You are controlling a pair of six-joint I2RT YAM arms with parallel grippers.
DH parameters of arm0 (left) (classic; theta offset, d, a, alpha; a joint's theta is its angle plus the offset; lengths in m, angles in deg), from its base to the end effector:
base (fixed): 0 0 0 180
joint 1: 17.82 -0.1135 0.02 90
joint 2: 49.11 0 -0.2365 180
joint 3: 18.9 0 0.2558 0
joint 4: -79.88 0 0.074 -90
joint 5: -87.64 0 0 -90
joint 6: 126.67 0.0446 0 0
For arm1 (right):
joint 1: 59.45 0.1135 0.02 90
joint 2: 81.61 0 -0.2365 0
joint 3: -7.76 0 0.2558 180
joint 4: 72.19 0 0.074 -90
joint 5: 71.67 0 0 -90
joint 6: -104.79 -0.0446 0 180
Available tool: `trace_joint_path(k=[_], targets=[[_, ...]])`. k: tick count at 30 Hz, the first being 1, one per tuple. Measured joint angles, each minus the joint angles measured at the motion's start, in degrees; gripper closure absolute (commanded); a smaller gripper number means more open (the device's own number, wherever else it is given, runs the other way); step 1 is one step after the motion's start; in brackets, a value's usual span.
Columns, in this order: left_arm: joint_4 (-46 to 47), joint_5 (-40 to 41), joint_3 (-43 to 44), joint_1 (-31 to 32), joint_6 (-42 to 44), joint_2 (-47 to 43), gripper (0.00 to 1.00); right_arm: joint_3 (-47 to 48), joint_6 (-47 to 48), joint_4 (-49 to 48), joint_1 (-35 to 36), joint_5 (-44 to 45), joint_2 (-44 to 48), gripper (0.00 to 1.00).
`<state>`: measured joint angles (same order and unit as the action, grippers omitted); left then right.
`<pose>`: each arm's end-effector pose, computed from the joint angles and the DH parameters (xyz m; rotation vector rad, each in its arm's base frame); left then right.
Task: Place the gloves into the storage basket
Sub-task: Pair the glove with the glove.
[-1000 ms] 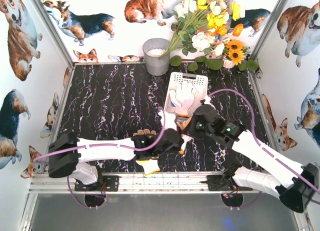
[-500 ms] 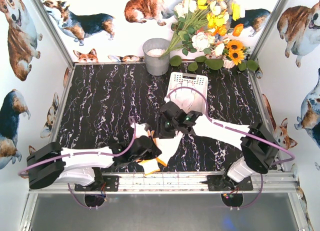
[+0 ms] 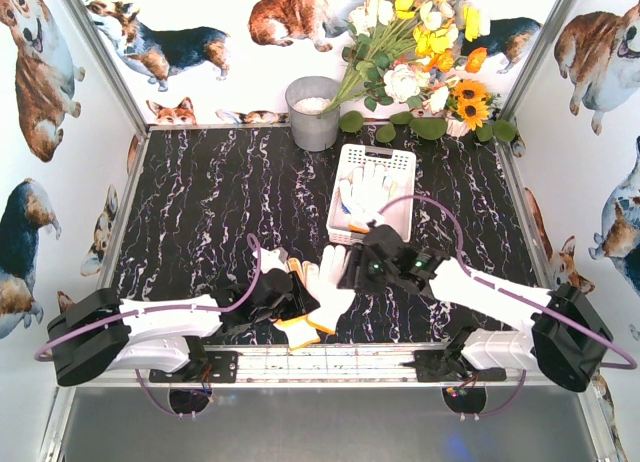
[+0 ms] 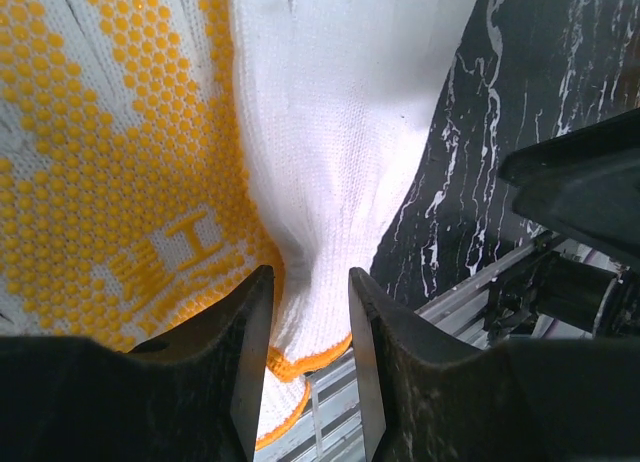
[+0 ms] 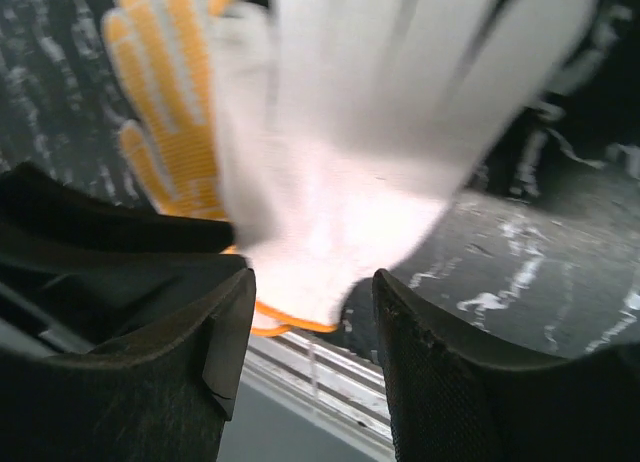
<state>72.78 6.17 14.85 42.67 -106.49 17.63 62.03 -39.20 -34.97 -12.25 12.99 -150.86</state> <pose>0.1198 -0.1982 0.1154 -0.2871 2.4619 -0.9684 0.1708 0.1906 0.1750 0.1161 2.6810 0.7893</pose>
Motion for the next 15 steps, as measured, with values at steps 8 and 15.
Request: trace_joint_path(k=[8,15], targets=[[-0.04,-0.9,0.02,-0.22,-0.04,1.2,0.74,-7.78,-2.05,-2.1,-7.45,-1.77,1.97,0.51],[0.02,-1.95,0.02,-0.85,-0.48,2.56,0.8,-7.17,-1.38,-5.14,-8.33,-3.21,-3.45,0.53]])
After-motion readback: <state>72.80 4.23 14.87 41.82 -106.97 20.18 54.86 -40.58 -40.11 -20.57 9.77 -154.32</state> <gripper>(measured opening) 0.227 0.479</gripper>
